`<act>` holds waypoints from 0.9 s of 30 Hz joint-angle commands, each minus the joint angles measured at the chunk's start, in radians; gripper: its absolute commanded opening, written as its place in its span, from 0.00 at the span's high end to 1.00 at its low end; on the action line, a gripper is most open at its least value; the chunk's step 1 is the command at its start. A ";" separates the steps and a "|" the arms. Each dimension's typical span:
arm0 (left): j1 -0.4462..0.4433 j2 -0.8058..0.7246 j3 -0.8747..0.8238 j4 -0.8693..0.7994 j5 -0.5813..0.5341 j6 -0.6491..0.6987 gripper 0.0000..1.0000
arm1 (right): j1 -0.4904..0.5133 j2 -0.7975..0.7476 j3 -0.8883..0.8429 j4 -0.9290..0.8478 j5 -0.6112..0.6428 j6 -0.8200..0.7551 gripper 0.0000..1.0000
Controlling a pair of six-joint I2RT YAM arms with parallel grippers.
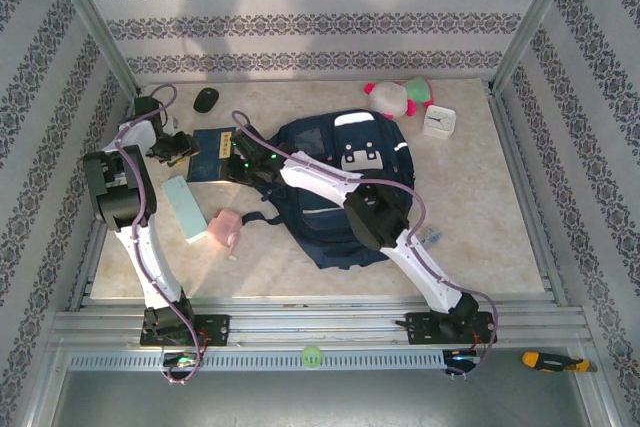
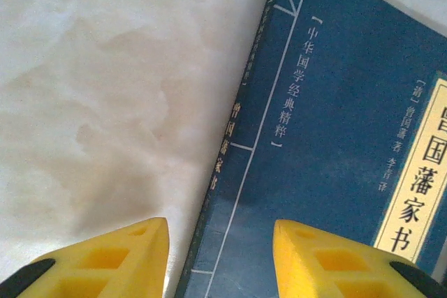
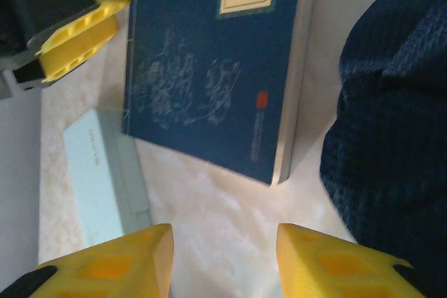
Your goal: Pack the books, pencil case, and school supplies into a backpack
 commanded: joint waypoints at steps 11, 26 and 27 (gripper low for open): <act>0.016 0.047 0.017 -0.058 0.055 0.051 0.61 | -0.024 0.211 0.296 -0.183 0.086 -0.042 0.70; 0.017 -0.043 -0.135 0.019 0.254 0.006 0.63 | -0.028 0.307 0.382 -0.177 0.034 -0.027 0.88; 0.017 -0.061 -0.153 0.033 0.274 -0.010 0.63 | -0.029 0.305 0.382 -0.181 0.033 -0.029 0.88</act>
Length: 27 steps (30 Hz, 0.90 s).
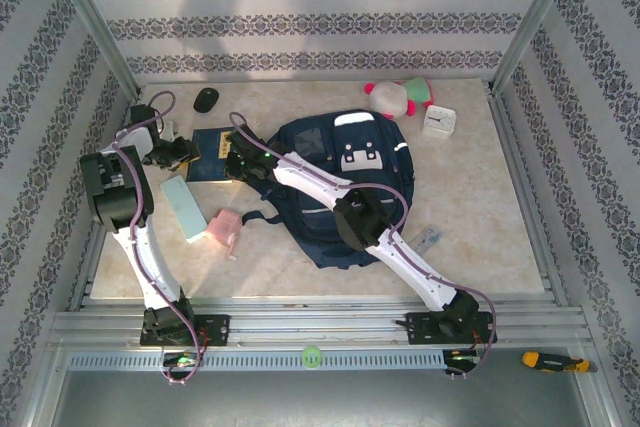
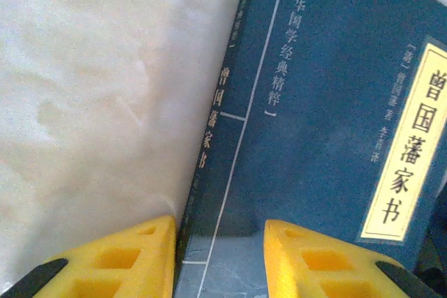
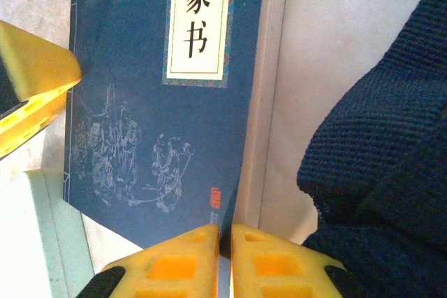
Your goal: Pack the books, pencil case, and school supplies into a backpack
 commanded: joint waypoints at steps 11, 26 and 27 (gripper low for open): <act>-0.012 -0.167 -0.161 0.070 0.325 -0.139 0.63 | -0.009 0.058 0.015 -0.039 -0.043 0.009 0.92; -0.024 -0.193 -0.238 0.168 0.301 -0.200 0.85 | -0.006 0.054 0.016 -0.034 -0.054 0.018 0.92; -0.024 -0.200 -0.234 0.161 0.281 -0.192 0.87 | -0.007 0.047 0.012 -0.035 -0.052 0.016 0.92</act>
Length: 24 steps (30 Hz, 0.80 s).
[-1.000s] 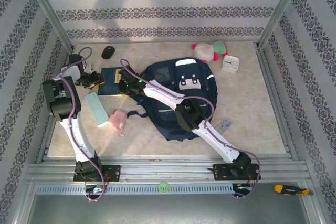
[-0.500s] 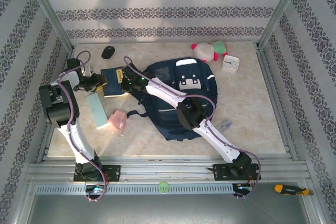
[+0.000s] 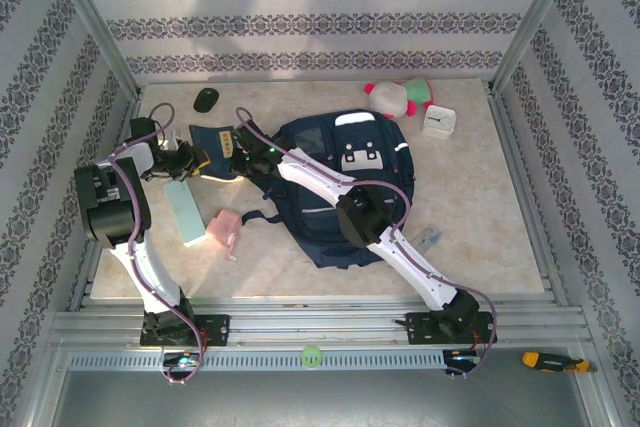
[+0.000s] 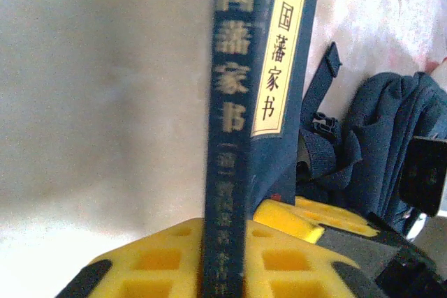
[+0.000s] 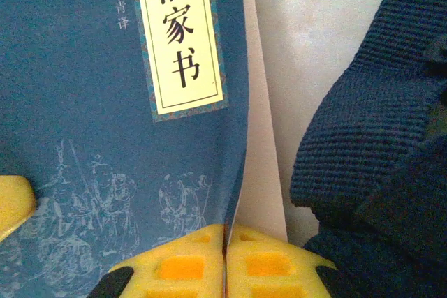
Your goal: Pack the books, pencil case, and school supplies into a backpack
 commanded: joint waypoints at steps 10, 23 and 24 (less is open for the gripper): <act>-0.028 -0.236 0.031 -0.119 -0.179 0.136 1.00 | 0.002 -0.206 -0.161 0.035 0.017 -0.072 0.71; -0.104 -0.798 -0.180 0.033 0.134 0.197 1.00 | -0.012 -0.932 -0.980 0.515 -0.025 -0.206 0.52; -0.115 -0.833 -0.204 0.086 0.153 0.165 1.00 | -0.016 -0.987 -1.040 0.547 -0.021 -0.220 0.51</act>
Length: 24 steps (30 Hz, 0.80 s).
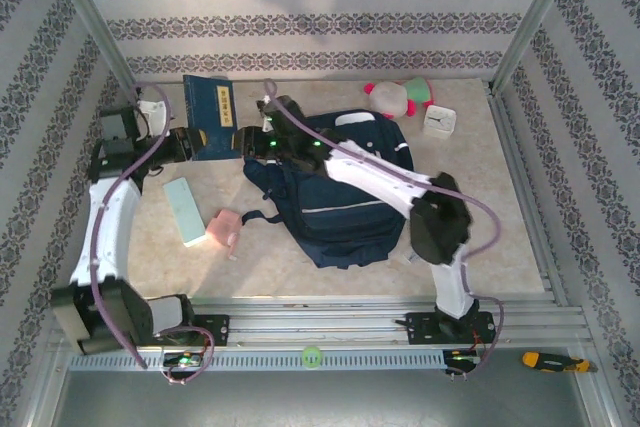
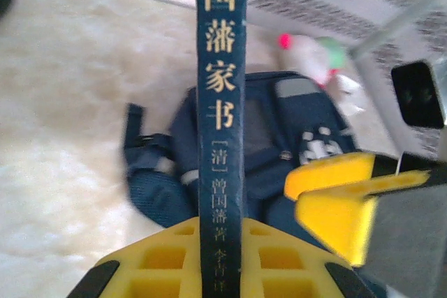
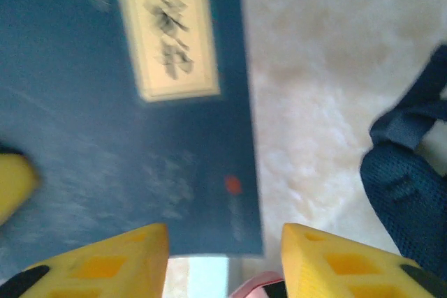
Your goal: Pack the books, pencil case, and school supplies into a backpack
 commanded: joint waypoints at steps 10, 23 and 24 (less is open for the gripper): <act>-0.305 -0.205 -0.154 0.465 0.244 -0.213 1.00 | -0.151 -0.645 -0.571 0.246 -0.224 -0.275 0.24; -0.544 -0.168 -0.173 0.762 0.271 -0.382 1.00 | -0.296 -0.925 -0.759 0.276 -0.540 -0.214 0.09; -0.556 -0.163 -0.170 0.771 0.272 -0.388 1.00 | -0.295 -0.918 -0.755 0.280 -0.554 -0.197 0.09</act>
